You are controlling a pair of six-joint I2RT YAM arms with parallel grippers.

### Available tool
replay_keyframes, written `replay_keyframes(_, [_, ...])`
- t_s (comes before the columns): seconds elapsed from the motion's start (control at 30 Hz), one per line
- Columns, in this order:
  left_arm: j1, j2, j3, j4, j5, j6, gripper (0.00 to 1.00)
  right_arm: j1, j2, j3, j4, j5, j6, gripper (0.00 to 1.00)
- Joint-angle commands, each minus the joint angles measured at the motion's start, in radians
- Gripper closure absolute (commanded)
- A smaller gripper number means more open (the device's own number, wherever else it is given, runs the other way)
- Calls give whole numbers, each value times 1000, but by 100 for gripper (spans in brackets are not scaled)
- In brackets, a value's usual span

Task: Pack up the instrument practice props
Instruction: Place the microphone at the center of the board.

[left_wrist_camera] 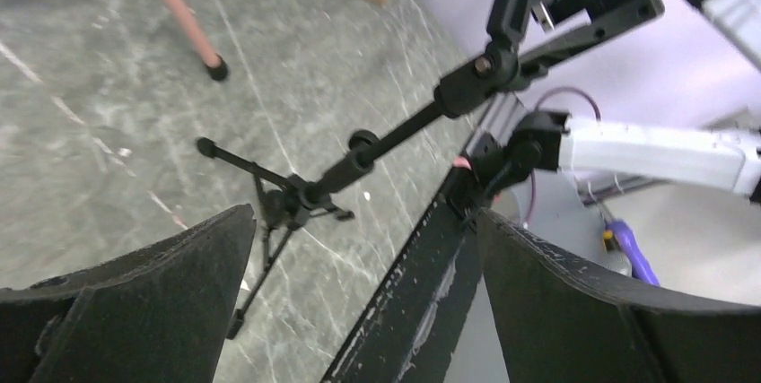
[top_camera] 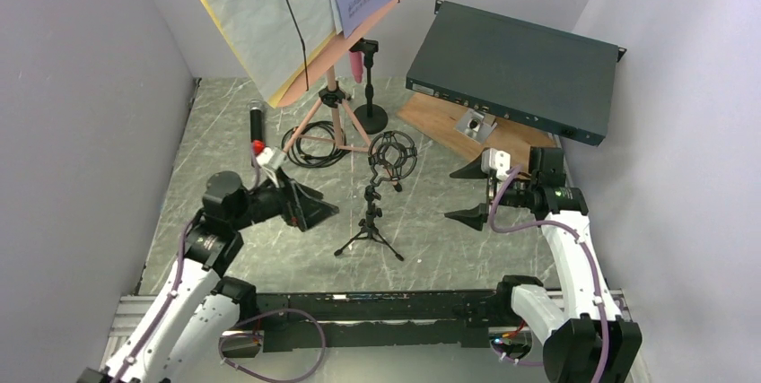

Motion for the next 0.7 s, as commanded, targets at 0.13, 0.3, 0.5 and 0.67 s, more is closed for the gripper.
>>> replay_keyframes(0.13, [-369,149,0,161,-300,194,0,-4,-70,-81,-137,8,-105,1])
replay_keyframes(0.3, [-521,240,-29,260,-496,306,2,-4,-92,-97,-182,43,-164,1])
replay_keyframes(0.5, [-599,313,-82,454,-613,388,5,-4,-92,-99,-179,52,-174,1])
replay_keyframes(0.67, [-639,348,-96,561,-687,436,10,-4,-92,-100,-182,55,-179,1])
